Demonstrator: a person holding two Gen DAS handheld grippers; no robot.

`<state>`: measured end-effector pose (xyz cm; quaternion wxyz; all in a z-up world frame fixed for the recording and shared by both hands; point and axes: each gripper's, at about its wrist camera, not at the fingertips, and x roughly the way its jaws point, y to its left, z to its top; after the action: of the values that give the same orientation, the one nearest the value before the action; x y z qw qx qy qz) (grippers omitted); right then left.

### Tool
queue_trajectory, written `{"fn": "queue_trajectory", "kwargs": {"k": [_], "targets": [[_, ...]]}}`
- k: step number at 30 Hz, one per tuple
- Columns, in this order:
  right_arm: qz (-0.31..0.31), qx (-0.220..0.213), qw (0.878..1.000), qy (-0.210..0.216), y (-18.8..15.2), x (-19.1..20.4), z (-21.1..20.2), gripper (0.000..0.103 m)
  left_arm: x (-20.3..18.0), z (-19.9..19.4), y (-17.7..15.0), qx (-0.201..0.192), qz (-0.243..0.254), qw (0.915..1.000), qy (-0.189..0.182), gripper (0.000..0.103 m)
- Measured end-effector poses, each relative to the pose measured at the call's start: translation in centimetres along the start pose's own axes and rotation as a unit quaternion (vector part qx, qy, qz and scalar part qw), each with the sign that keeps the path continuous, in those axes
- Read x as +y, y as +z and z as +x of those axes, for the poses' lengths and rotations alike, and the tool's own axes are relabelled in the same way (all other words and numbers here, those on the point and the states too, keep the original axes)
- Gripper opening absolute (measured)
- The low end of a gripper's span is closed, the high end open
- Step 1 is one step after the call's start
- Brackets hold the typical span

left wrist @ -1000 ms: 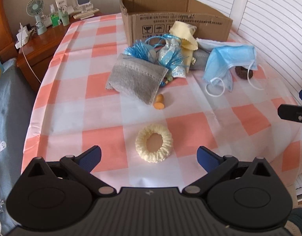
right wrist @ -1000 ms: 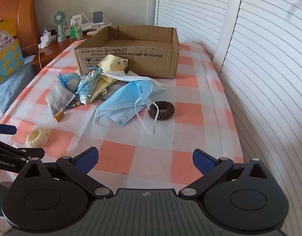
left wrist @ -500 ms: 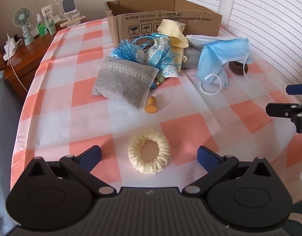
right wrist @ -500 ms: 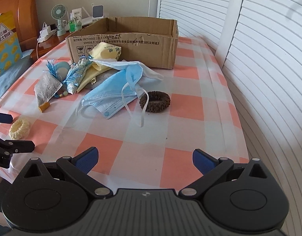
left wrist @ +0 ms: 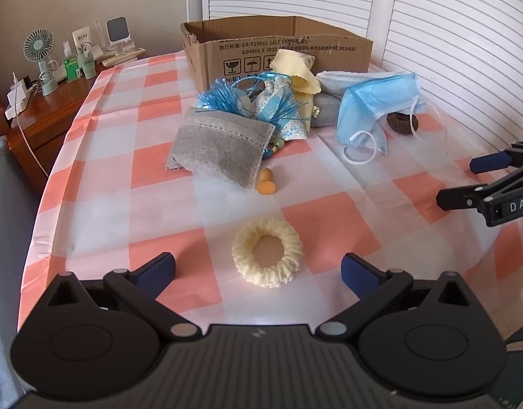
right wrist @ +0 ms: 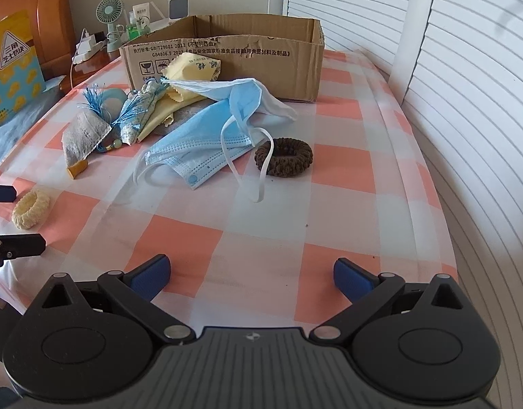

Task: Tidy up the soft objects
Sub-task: 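Close the left gripper on the cream hair tie while the right gripper approaches the brown hair tie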

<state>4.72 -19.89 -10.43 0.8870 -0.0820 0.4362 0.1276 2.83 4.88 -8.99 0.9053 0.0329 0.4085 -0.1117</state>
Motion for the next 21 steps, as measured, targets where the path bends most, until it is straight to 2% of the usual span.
{"fn": "queue_trajectory", "kwargs": {"k": [2,4,6,9,13,16,21], "targets": [[-0.002,-0.002,1.000,0.000,-0.1,0.0,0.0,0.103,-0.2,-0.1,-0.1,-0.001,0.011,0.9999,0.003,0.101],[-0.006,-0.006,1.000,0.000,-0.2,0.1,0.1,0.103,-0.6,-0.3,0.0,-0.004,0.028,0.9996,0.006,0.095],[-0.010,-0.010,1.000,0.000,-0.3,0.1,0.1,0.103,-0.8,-0.6,0.0,-0.006,0.039,0.9992,0.005,0.078],[-0.015,-0.014,1.000,0.004,-0.4,0.0,0.1,0.103,-0.7,-1.0,0.2,-0.007,0.040,0.9992,-0.004,0.062],[-0.017,-0.015,1.000,0.003,-0.4,0.1,0.1,0.103,-0.6,-0.9,0.4,-0.008,0.035,0.9993,-0.010,0.056],[-0.018,-0.017,1.000,0.002,-0.5,0.1,0.2,0.103,-0.6,-0.8,0.5,-0.008,0.029,0.9994,-0.020,0.040],[-0.021,-0.017,1.000,0.004,-0.4,0.0,0.1,0.103,-0.8,-0.8,0.6,-0.014,0.028,0.9993,-0.022,0.034]]}}
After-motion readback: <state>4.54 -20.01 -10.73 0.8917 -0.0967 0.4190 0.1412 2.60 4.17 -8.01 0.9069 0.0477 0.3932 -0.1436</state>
